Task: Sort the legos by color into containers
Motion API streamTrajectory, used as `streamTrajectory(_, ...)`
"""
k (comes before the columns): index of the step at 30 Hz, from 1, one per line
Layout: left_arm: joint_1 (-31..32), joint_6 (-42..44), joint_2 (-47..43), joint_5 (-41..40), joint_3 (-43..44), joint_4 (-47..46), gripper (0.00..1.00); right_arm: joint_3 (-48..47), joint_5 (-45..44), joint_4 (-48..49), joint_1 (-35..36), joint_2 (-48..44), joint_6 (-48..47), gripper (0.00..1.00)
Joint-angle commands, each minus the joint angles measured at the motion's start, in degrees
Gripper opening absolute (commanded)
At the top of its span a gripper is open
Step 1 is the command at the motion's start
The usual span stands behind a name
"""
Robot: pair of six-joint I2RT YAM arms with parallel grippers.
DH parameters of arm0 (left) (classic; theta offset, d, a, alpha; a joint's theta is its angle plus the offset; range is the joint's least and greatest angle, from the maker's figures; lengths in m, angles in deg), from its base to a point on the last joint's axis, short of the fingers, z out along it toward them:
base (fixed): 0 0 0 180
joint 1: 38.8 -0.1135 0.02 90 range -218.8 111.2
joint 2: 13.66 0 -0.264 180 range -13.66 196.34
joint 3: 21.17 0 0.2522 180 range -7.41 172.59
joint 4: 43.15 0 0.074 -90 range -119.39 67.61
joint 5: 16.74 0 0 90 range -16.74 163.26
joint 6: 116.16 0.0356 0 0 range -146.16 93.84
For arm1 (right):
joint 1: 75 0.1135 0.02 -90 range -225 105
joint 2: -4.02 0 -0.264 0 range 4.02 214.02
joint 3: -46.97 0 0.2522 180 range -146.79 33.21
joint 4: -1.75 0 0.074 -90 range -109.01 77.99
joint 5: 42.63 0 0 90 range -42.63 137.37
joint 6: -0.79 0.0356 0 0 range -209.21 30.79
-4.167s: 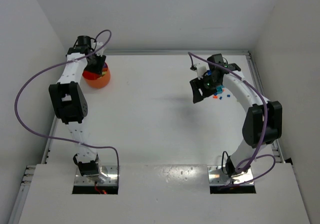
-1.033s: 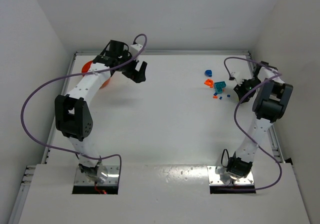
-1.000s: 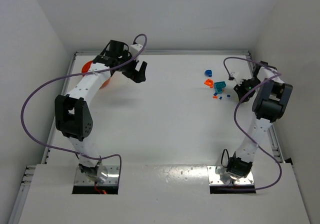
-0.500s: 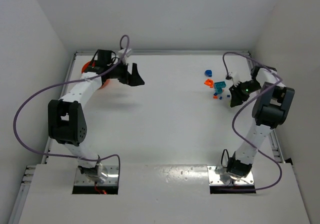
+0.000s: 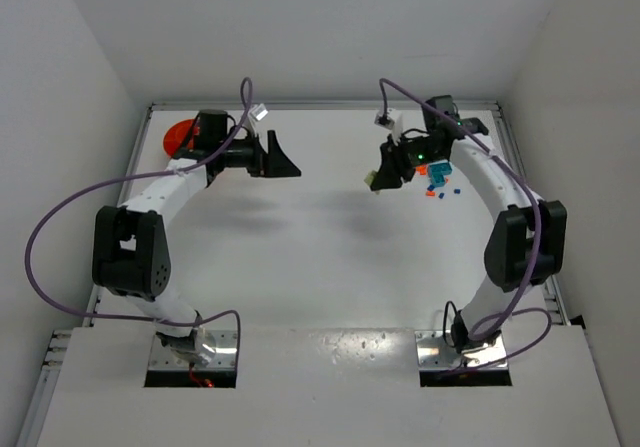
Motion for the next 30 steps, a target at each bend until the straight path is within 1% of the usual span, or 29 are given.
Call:
streamTrajectory(1, 1.30, -3.15, -1.54, 2.04, 2.13, -3.64, 0.98, -3.08, 0.14, 5.68, 5.84, 0.09, 9.93, 0.05)
streamTrajectory(2, 1.31, -4.02, -0.75, 2.04, 2.83, -3.64, 0.96, -3.09, -1.00, 6.47, 7.09, 0.09, 12.03, 0.05)
streamTrajectory(4, 3.06, -4.82, 0.13, 2.04, 3.70, -3.64, 0.92, -4.75, -2.58, 7.08, 10.68, 0.70, 13.10, 0.05)
streamTrajectory(5, 3.07, -5.52, 0.83, 2.04, 3.71, -3.64, 0.92, -5.54, -4.51, 7.09, 11.75, 0.71, 13.89, 0.05)
streamTrajectory(10, 4.82, -8.16, 1.89, 2.73, 4.24, -5.40, 0.90, -7.57, -7.25, 6.48, 16.93, 1.24, 13.90, 0.05)
streamTrajectory(13, 5.43, -10.53, 1.89, 3.96, 3.45, -8.29, 0.89, -8.98, -9.52, 6.48, 18.61, 2.55, 13.90, 0.05)
streamTrajectory(17, 5.97, -14.48, 1.89, 5.99, -0.58, -12.08, 0.88, -11.52, -10.59, 5.24, 20.89, 4.05, 12.58, 0.05)
streamTrajectory(19, 6.49, -15.19, 1.89, 6.51, -1.29, -13.48, 0.88, -12.32, -11.37, 4.63, 21.78, 5.27, 11.96, 0.05)
streamTrajectory(24, 7.02, -16.42, 1.28, 7.05, -2.43, -14.19, 0.87, -14.25, -13.40, 4.10, 24.41, 6.42, 11.44, 0.05)
streamTrajectory(27, 7.55, -18.17, 1.28, 7.66, -3.23, -15.68, 0.83, -15.39, -14.71, 4.10, 25.46, 6.42, 10.30, 0.05)
streamTrajectory(28, 7.55, -18.70, 1.28, 8.27, -3.23, -16.73, 0.82, -15.39, -14.72, 4.10, 25.47, 6.42, 10.29, 0.05)
streamTrajectory(29, 7.55, -18.71, 1.80, 8.28, -3.75, -16.74, 0.78, -15.39, -15.50, 4.10, 26.08, 6.42, 10.29, 0.05)
streamTrajectory(30, 7.55, -19.32, 1.80, 8.28, -3.76, -17.26, 0.76, -15.39, -16.12, 4.10, 26.08, 6.42, 10.29, 0.05)
